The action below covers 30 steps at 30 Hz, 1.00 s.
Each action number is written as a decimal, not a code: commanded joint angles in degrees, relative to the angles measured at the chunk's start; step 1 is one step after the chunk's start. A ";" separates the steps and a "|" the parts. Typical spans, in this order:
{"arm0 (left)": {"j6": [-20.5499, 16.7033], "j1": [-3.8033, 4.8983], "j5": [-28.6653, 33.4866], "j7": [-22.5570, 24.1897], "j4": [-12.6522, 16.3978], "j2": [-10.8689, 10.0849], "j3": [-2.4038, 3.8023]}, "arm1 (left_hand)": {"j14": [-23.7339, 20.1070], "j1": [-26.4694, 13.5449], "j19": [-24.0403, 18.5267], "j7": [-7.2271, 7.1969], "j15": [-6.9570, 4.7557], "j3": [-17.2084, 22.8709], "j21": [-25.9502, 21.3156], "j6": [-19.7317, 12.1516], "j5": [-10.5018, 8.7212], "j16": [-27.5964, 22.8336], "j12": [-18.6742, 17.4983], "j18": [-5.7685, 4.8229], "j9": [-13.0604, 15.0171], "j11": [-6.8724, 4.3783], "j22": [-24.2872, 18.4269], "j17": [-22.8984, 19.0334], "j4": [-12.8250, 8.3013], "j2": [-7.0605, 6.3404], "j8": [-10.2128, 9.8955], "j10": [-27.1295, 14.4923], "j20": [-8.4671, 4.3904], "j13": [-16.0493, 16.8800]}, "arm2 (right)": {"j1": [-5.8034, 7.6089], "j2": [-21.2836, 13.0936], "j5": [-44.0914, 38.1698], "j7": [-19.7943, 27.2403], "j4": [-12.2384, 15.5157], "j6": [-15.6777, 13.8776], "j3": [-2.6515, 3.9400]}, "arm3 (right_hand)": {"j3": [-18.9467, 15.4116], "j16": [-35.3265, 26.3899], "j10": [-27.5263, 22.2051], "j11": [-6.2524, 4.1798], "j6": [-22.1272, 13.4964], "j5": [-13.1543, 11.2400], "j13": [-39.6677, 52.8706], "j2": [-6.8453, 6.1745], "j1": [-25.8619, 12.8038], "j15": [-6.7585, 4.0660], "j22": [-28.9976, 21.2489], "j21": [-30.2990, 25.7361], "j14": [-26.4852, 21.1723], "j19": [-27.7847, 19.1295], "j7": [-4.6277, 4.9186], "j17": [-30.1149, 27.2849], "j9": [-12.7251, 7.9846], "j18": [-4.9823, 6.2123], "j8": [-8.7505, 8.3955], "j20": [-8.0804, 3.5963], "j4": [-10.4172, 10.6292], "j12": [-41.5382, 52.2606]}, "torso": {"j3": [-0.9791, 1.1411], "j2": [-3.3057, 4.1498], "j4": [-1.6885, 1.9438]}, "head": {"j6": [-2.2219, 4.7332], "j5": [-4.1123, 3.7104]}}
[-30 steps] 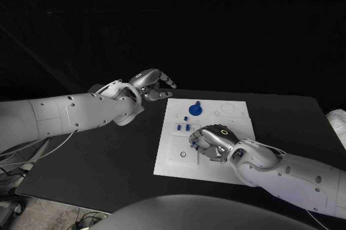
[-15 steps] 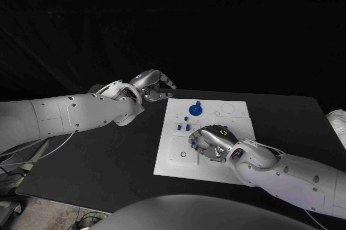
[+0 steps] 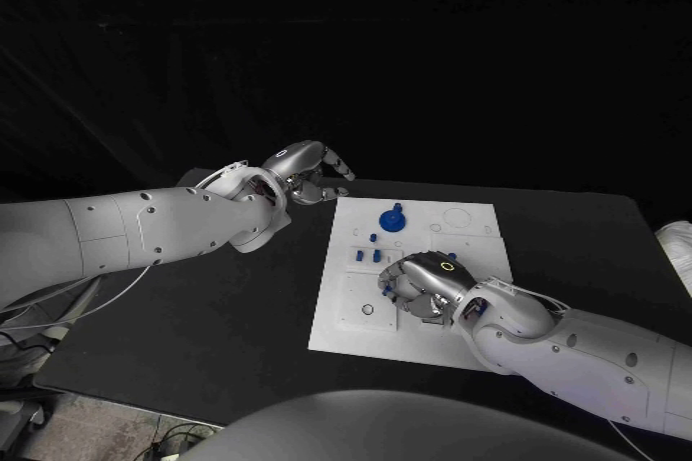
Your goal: Assemble the parts on the task board
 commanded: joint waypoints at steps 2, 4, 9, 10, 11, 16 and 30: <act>0.95 0.00 -0.18 0.04 0.11 0.07 0.03 | 1.47 0.43 -0.46 0.35 0.28 0.32 -0.20 -0.08 0.29 -0.28 0.01 0.83 0.00 -0.10 9.25 -0.05 -0.02 0.07 -0.24 -0.04 -0.02 -0.08 | -0.13 0.00 -0.37 0.12 0.07 2.59 0.00 | -0.22 -0.31 0.67 -1.00 -0.71 -0.91 -0.16 -0.24 0.34 0.34 10.74 -0.37 1.15 -0.39 0.10 7.01 -0.05 -0.61 -0.57 0.31 -0.26 -0.42 | 0.01 -0.02 -0.04 | 0.00 0.12; 1.02 0.00 -0.18 0.02 0.10 0.09 0.03 | 1.47 0.43 -0.46 0.35 0.28 0.32 -0.20 -0.08 0.29 -0.28 0.01 0.83 0.00 -0.10 9.25 -0.05 -0.02 0.07 -0.24 -0.04 -0.02 -0.08 | -0.16 -0.03 -0.37 0.08 0.14 2.96 0.00 | -0.30 -0.43 0.10 -0.85 -1.26 -1.59 -0.23 -0.36 0.18 0.49 10.64 -0.62 0.99 -0.63 0.16 6.81 -0.10 -0.55 -0.98 0.43 -0.24 -0.59 | 0.00 -0.03 -0.05 | 0.00 0.13; 1.17 -0.01 -0.18 -0.02 0.07 0.14 0.03 | 1.43 0.44 -0.51 0.34 0.28 0.31 -0.33 -0.06 0.28 -0.34 0.02 0.86 0.00 -0.08 9.21 -0.16 -0.03 0.05 -0.23 -0.04 -0.03 -0.08 | -0.23 -0.18 -0.36 -0.33 0.28 4.11 0.00 | -0.39 -0.85 -2.10 -0.28 -3.93 -3.92 -0.21 -0.67 -0.41 1.03 10.31 -1.53 0.41 -1.47 0.27 6.10 -0.68 -0.33 -2.90 0.90 -0.02 -0.94 | 0.00 -0.01 -0.01 | 0.00 0.12; 1.22 -0.01 -0.18 -0.05 0.07 0.14 0.03 | 1.41 0.44 -0.52 0.27 0.28 0.30 -0.36 -0.04 0.28 -0.36 0.03 0.86 0.01 -0.04 9.21 -0.18 -0.04 0.04 -0.23 -0.03 -0.03 -0.08 | -0.24 -0.21 -0.36 -0.48 0.29 4.33 0.00 | -0.41 -0.97 -2.77 -0.07 -4.52 -4.43 -0.20 -0.78 -0.57 1.21 10.20 -1.83 0.24 -1.74 0.17 5.89 -0.86 -0.26 -3.34 1.04 0.05 -1.05 | 0.01 -0.01 -0.02 | 0.00 0.15; 1.25 -0.01 -0.18 -0.07 0.06 0.15 0.03 | 1.41 0.44 -0.53 0.23 0.28 0.30 -0.37 -0.03 0.28 -0.36 0.03 0.86 0.01 -0.02 9.21 -0.19 -0.04 0.04 -0.22 -0.03 -0.03 -0.08 | -0.25 -0.25 -0.36 -0.62 0.30 4.51 0.00 | -0.42 -1.10 -3.56 0.17 -5.13 -4.92 -0.19 -0.89 -0.73 1.41 10.09 -2.14 0.06 -2.02 0.04 5.68 -1.06 -0.19 -3.79 1.19 0.14 -1.21 | 0.01 -0.01 -0.01 | 0.00 0.16; 1.33 -0.01 -0.18 -0.16 0.06 0.14 0.03 | 1.37 0.41 -0.57 -0.08 0.33 0.29 -0.46 0.04 0.27 -0.39 0.05 0.87 0.02 0.14 9.19 -0.23 -0.03 0.06 -0.20 -0.02 -0.02 -0.07 | -0.27 -0.47 -0.36 -1.03 0.44 4.41 0.00 | -0.51 -1.79 -9.52 1.63 -9.64 -7.75 0.38 -1.64 -1.37 2.80 9.40 -4.18 -1.14 -3.82 -1.51 4.44 -3.11 0.30 -7.22 2.28 0.57 -1.62 | 0.02 0.00 -0.01 | 0.00 0.21; 1.33 -0.01 -0.15 -0.37 0.18 -0.12 0.02 | 1.30 0.38 -0.63 -0.36 0.39 0.28 -0.59 0.10 0.26 -0.48 0.06 0.88 0.03 0.24 9.16 -0.40 -0.02 0.10 -0.18 -0.04 0.01 -0.07 | 1.45 -5.17 -0.26 -0.10 5.50 -2.95 0.20 | -2.29 -2.50 -19.25 2.86 -14.40 -9.11 3.03 -2.06 -0.66 3.37 8.55 -7.01 -3.08 -6.28 -3.80 2.49 -7.33 1.00 -8.09 3.33 0.76 1.63 | 0.02 -0.03 -0.05 | 0.00 0.07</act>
